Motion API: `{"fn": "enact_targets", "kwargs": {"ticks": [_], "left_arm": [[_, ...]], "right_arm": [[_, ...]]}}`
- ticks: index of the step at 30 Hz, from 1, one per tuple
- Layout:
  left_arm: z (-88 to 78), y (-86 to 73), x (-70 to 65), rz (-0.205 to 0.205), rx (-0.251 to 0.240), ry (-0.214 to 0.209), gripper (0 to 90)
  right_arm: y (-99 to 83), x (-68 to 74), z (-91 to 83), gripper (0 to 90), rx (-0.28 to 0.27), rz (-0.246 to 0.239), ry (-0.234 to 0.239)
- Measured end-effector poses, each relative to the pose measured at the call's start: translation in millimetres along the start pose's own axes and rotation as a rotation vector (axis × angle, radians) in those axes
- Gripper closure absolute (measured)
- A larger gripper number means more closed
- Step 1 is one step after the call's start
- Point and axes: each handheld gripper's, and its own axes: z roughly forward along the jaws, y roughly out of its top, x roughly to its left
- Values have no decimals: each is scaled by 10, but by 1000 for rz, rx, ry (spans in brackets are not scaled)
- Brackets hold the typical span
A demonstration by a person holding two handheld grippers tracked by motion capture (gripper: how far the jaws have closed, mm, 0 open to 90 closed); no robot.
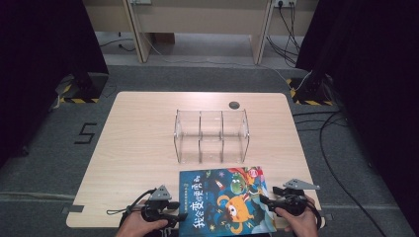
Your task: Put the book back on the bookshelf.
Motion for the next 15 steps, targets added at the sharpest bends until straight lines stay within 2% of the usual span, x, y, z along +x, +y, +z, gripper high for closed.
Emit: {"fn": "enact_targets", "kwargs": {"ticks": [7, 8, 10, 14, 15], "left_arm": [[87, 60, -50, 17, -2, -18, 449], [108, 76, -72, 34, 2, -14, 449], [124, 88, -87, 39, 5, -15, 442], [143, 101, -95, 41, 3, -20, 442], [143, 101, -95, 41, 3, -20, 442]], "right_arm": [[3, -20, 25, 298, 2, 20, 10], [2, -21, 25, 291, 3, 23, 7], [0, -31, 20, 289, 2, 28, 0], [-9, -71, 20, 288, -6, 73, 2], [-6, -84, 23, 288, -11, 72, 3]]}}
